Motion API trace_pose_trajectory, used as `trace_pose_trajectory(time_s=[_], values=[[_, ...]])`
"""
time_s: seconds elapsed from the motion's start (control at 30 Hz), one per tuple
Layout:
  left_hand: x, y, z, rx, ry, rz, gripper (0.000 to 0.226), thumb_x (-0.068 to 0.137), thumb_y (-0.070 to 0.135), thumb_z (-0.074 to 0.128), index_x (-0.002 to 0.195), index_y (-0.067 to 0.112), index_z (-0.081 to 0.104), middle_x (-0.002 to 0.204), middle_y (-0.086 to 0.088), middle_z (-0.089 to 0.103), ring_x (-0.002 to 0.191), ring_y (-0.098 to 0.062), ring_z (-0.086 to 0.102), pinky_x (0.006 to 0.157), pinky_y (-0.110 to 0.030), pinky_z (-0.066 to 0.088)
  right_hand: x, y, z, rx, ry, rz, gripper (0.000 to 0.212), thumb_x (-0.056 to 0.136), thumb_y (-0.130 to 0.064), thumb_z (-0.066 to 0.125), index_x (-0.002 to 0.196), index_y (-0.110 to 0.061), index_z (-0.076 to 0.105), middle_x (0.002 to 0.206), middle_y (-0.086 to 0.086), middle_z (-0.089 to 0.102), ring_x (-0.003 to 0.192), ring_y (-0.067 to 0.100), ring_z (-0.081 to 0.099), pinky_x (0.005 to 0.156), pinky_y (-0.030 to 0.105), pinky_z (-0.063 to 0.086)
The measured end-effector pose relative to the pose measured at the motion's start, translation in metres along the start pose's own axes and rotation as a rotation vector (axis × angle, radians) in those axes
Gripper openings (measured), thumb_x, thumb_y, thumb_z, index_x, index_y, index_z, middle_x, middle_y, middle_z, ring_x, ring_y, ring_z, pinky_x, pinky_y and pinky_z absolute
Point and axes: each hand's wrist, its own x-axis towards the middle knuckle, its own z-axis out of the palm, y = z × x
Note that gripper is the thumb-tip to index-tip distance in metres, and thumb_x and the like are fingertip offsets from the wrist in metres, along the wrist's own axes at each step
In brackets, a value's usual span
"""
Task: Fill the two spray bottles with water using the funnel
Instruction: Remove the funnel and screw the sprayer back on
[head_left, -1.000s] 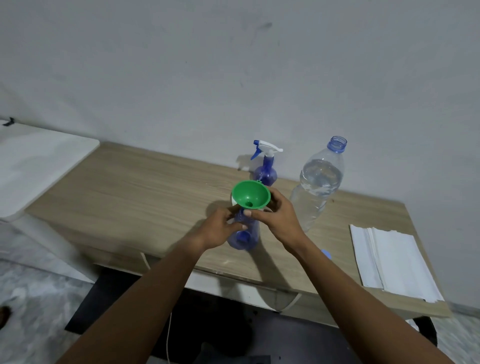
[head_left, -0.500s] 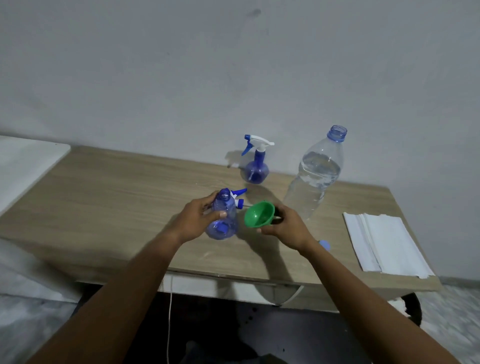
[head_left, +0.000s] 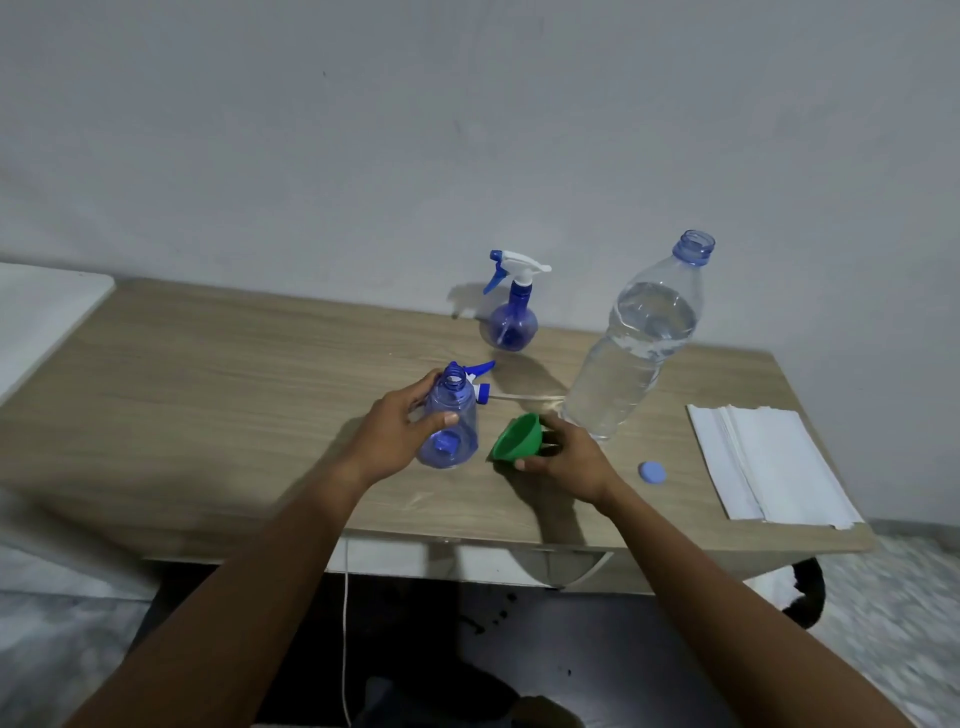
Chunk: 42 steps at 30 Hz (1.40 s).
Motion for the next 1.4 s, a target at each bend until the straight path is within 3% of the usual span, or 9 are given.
trace_pose_trajectory(time_s=[0.13,0.23,0.33,0.47,0.77,0.87,1.1,1.23,1.4], values=[[0.0,-0.001,-0.001,0.023,0.001,-0.009,0.06,0.093,0.021,0.075,0.149,0.025,0.053,0.135,0.011,0.069,0.132,-0.008,0.059,0.102,-0.019,0.051,0.0,0.007,0.0,0.008,0.017,-0.022,0.106,0.05,-0.055,0.086,0.143,-0.018,0.053,0.129,0.001,0.067,0.113,0.017,0.067,0.1,0.041,0.055],[-0.001,-0.001,0.0,0.007,0.006,-0.025,0.061,0.093,0.021,0.076,0.149,0.025,0.053,0.135,0.011,0.068,0.132,-0.008,0.058,0.092,-0.007,0.049,-0.01,-0.006,-0.003,-0.021,0.06,-0.012,0.097,0.066,-0.035,0.091,0.149,-0.012,0.046,0.139,0.005,0.061,0.122,0.022,0.062,0.102,0.034,0.052],[-0.001,0.001,0.001,-0.007,0.01,-0.027,0.06,0.093,0.02,0.076,0.149,0.025,0.053,0.134,0.011,0.069,0.132,-0.008,0.059,0.089,-0.006,0.05,-0.012,-0.008,-0.003,-0.01,0.09,0.002,0.088,0.076,-0.02,0.088,0.152,-0.012,0.043,0.142,0.007,0.057,0.124,0.024,0.059,0.1,0.032,0.05],[-0.001,0.001,0.002,-0.011,0.007,-0.035,0.062,0.093,0.018,0.075,0.15,0.023,0.052,0.135,0.009,0.068,0.13,-0.007,0.059,0.084,-0.004,0.049,-0.013,-0.009,-0.002,0.031,0.137,-0.017,0.084,0.079,-0.028,0.086,0.151,-0.017,0.045,0.143,0.006,0.058,0.121,0.021,0.06,0.102,0.037,0.051],[-0.002,0.0,0.004,0.01,0.039,-0.025,0.067,0.092,0.018,0.076,0.152,0.019,0.049,0.141,0.006,0.064,0.133,-0.008,0.057,0.083,-0.001,0.047,-0.007,-0.032,0.005,0.008,0.225,-0.118,0.069,0.084,-0.029,0.081,0.146,-0.019,0.052,0.146,0.003,0.056,0.13,0.022,0.054,0.101,0.031,0.048],[-0.003,0.001,0.005,0.011,0.061,-0.025,0.066,0.091,0.017,0.077,0.151,0.021,0.05,0.138,0.008,0.066,0.13,-0.005,0.058,0.085,-0.001,0.047,0.004,-0.044,0.008,-0.068,0.249,-0.163,0.063,0.085,-0.029,0.08,0.142,-0.017,0.056,0.144,0.002,0.059,0.128,0.021,0.057,0.105,0.037,0.048],[-0.004,0.005,0.005,-0.001,0.061,-0.04,0.062,0.092,0.014,0.076,0.148,0.024,0.053,0.13,0.014,0.068,0.116,0.013,0.06,0.096,-0.008,0.05,0.059,-0.071,0.01,-0.25,0.099,-0.108,0.05,0.084,-0.03,0.081,0.13,-0.018,0.066,0.132,-0.001,0.066,0.118,0.019,0.061,0.09,0.029,0.045],[-0.002,0.003,0.005,-0.016,0.064,-0.071,0.061,0.091,0.012,0.076,0.146,0.026,0.054,0.127,0.015,0.069,0.114,0.013,0.061,0.089,-0.006,0.049,0.093,-0.075,0.01,-0.321,0.006,-0.043,0.037,0.08,-0.027,0.083,0.115,-0.017,0.073,0.111,0.002,0.072,0.103,0.022,0.067,0.089,0.036,0.054],[0.001,-0.003,0.007,0.014,0.074,-0.067,0.057,0.09,0.007,0.076,0.135,0.035,0.054,0.112,0.032,0.069,0.106,0.022,0.06,0.086,-0.002,0.045,0.108,-0.066,0.01,-0.316,-0.118,-0.019,0.035,0.079,-0.013,0.084,0.113,-0.011,0.076,0.106,0.004,0.074,0.091,0.014,0.063,0.068,0.017,0.045]])
